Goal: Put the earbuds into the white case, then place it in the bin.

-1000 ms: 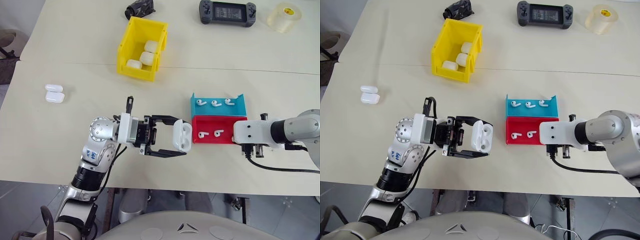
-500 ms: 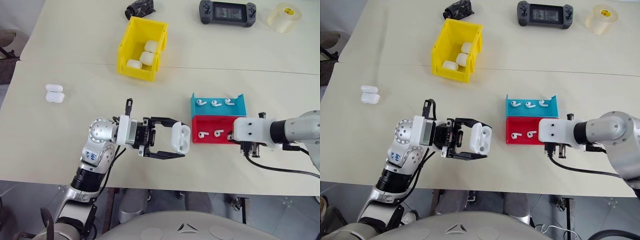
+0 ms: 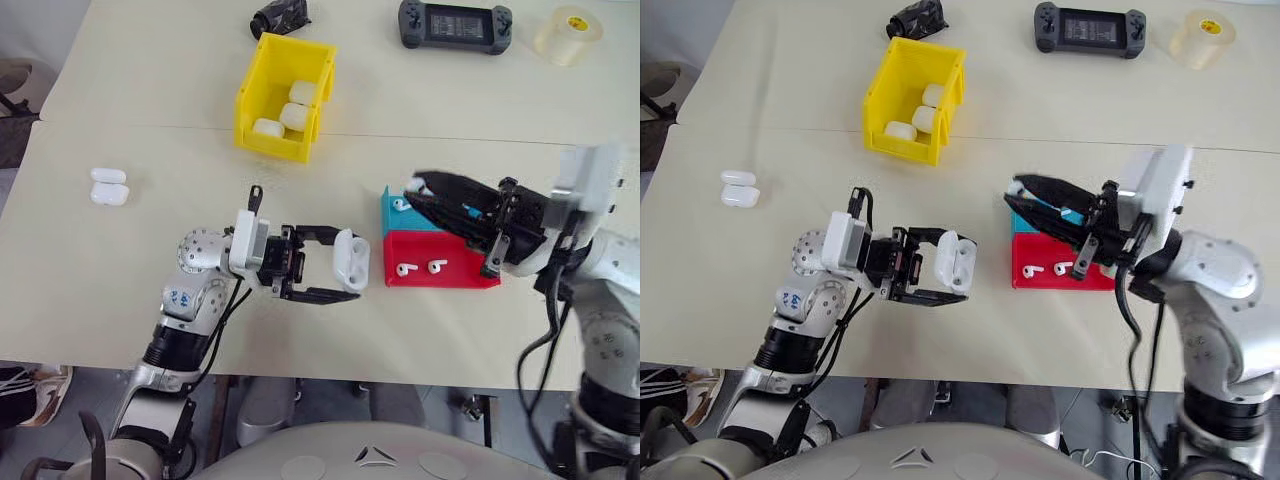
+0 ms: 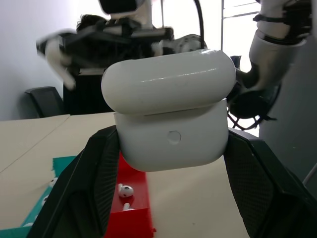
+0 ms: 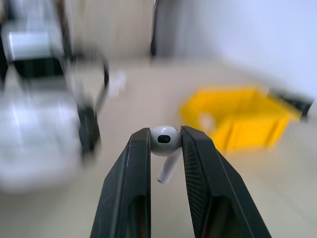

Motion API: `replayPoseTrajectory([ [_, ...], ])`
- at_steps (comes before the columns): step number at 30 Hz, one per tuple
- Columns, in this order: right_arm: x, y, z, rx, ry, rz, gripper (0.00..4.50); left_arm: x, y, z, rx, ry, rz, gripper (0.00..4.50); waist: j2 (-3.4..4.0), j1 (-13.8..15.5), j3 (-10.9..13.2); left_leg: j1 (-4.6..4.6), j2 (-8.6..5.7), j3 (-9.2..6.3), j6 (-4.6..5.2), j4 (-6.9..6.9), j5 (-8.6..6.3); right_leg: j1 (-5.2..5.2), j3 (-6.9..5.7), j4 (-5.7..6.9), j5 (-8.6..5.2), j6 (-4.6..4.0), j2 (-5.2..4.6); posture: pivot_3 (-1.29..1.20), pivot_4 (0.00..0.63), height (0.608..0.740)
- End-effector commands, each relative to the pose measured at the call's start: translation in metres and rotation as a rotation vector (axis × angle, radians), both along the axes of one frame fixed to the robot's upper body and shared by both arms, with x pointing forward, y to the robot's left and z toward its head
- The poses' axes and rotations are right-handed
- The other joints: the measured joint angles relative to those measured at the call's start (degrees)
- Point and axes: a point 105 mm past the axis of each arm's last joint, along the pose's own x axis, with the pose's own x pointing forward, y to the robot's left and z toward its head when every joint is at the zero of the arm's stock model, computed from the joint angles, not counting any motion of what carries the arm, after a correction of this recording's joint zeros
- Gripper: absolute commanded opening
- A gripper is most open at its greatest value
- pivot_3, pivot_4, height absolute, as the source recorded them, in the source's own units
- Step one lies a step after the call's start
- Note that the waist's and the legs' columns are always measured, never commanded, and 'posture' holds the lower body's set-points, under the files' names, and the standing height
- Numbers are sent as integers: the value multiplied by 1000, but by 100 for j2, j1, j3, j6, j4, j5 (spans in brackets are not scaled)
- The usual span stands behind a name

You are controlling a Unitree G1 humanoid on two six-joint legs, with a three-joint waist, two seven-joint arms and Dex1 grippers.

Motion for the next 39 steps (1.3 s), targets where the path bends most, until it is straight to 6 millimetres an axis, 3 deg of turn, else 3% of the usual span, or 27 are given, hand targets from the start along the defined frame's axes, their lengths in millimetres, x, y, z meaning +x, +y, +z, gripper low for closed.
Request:
replayPoseTrajectory([
  [1, -12, 11, 14, 119, -57, 6, 538, 1, 2, 7, -10, -18, -20, 2804, 0, 2, 0, 0, -1, 0, 0, -1, 0, 0, 0, 0, 0, 0, 1, 0, 150, 740],
  [6, -25, 35, 3, 178, -39, 63, 538, 6, 0, 12, -19, -14, -20, 2804, 0, -8, 0, 0, -2, 1, 2, -4, 1, -3, 2, 5, 0, 0, 7, 0, 150, 740],
  [11, -31, 43, -13, 220, -20, 79, 538, 9, -2, 21, -61, -14, -2, 2804, 0, -3, 0, 1, -5, 1, 5, -4, 2, -3, 4, 8, 0, 0, 9, 0, 150, 740],
  [31, -21, 44, -34, 229, -31, 40, 538, 2, -4, 24, -69, -39, -50, 2804, 0, -13, 0, 4, -2, 3, 5, -5, 2, -4, 9, 6, -1, -1, 14, 0, 150, 740],
  [39, -21, 49, -43, 158, -31, 60, 538, 2, -5, 25, -79, -42, -51, 2804, 0, -11, 0, 3, -2, 3, 5, -5, 2, -4, 10, 5, -1, -1, 13, 0, 150, 740],
])
